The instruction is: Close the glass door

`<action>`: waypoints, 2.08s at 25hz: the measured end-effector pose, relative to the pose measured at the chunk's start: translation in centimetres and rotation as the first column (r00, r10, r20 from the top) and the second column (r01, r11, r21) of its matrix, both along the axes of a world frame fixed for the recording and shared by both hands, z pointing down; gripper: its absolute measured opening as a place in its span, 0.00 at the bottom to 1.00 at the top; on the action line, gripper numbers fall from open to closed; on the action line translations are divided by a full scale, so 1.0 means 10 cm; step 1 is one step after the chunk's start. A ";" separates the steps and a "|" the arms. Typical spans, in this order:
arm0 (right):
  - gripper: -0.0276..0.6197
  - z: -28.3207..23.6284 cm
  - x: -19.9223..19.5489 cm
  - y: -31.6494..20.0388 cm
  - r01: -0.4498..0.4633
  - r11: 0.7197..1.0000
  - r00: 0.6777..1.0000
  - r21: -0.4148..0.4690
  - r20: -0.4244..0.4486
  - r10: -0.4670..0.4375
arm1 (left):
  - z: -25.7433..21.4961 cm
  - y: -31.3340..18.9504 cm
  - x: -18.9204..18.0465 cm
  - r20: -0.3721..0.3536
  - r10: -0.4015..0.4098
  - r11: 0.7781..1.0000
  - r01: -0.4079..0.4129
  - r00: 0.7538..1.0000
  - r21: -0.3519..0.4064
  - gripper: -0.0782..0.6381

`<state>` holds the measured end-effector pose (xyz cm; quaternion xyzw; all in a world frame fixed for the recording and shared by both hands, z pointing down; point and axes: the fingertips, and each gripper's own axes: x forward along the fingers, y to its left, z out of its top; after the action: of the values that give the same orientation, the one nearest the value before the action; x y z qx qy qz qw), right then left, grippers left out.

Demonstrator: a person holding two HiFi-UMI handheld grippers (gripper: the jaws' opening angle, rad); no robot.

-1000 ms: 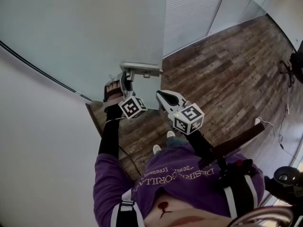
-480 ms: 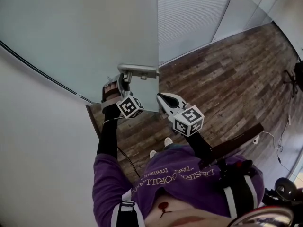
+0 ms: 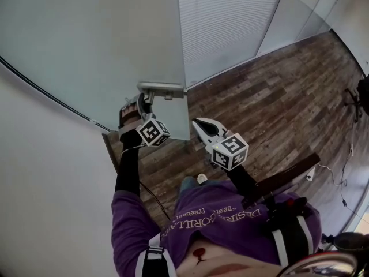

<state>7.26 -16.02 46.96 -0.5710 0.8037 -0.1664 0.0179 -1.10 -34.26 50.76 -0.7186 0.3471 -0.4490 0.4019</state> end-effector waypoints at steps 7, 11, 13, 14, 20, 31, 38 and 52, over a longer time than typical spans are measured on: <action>0.04 -0.01 0.05 -0.04 -0.025 1.000 1.000 0.005 0.011 0.024 | -0.01 -0.05 0.05 0.001 -0.008 1.000 0.008 1.000 -0.001 0.28; 0.04 -0.08 0.06 -0.13 -0.035 0.999 0.999 0.019 0.014 0.034 | -0.02 -0.10 0.10 0.001 -0.019 1.000 0.019 1.000 -0.001 0.28; 0.04 -0.16 0.06 -0.19 -0.039 0.999 0.999 0.028 0.012 0.039 | -0.05 -0.12 0.13 0.000 -0.020 1.000 0.020 1.000 0.002 0.28; 0.04 -0.19 0.07 -0.22 -0.043 0.999 0.999 0.032 0.012 0.043 | -0.06 -0.13 0.16 -0.004 -0.015 1.000 0.015 1.000 0.004 0.28; 0.04 -0.23 0.06 -0.40 -0.062 0.998 0.998 0.034 0.020 0.061 | -0.07 -0.24 0.28 -0.022 0.006 1.000 -0.006 1.000 -0.004 0.28; 0.04 -0.19 0.04 -0.67 -0.102 0.994 0.995 0.040 0.021 0.101 | -0.03 -0.52 0.51 -0.026 0.041 0.999 -0.042 0.999 -0.019 0.28; 0.04 -0.09 0.04 -0.80 -0.140 0.990 0.990 0.033 0.012 0.140 | 0.05 -0.70 0.65 -0.041 0.059 0.998 -0.060 0.997 -0.021 0.28; 0.04 -0.06 -0.01 -0.98 -0.165 0.986 0.986 0.033 -0.017 0.166 | 0.02 -0.99 0.89 -0.062 0.077 0.997 -0.077 0.995 -0.005 0.28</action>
<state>7.17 -25.78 46.31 -0.6372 0.7560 -0.1462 0.0325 7.81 -44.18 50.92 -0.7466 0.3297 -0.4120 0.4051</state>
